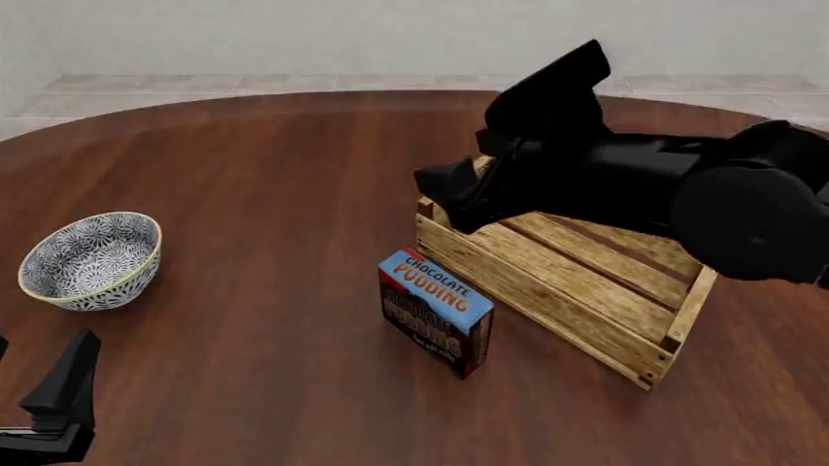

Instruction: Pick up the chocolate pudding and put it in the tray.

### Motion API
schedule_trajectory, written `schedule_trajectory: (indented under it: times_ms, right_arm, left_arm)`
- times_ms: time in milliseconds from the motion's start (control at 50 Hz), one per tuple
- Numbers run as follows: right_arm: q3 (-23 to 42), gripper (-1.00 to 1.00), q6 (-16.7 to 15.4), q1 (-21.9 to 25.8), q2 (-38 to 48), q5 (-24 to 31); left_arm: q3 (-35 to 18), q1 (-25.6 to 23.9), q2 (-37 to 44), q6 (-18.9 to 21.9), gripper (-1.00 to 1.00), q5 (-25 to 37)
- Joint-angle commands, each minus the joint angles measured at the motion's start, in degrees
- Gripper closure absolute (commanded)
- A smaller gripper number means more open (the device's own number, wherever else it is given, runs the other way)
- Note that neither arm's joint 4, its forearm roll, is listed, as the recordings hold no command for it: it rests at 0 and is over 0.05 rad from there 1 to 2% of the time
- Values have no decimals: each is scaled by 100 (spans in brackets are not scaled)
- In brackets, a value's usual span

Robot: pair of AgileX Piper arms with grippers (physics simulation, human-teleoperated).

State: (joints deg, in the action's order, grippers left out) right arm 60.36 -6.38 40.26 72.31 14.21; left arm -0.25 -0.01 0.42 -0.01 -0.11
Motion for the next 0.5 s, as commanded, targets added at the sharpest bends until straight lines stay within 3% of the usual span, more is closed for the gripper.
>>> schedule_trajectory:
  times_ms: [20, 500]
  right_arm:
    - [-145, -100, 29, 8, 114, -87]
    - [-520, -100, 130, -43, 238, -261]
  left_arm:
    - [0, 0, 0, 1, -100, 0]
    - [0, -1, 0, 0, -100, 0]
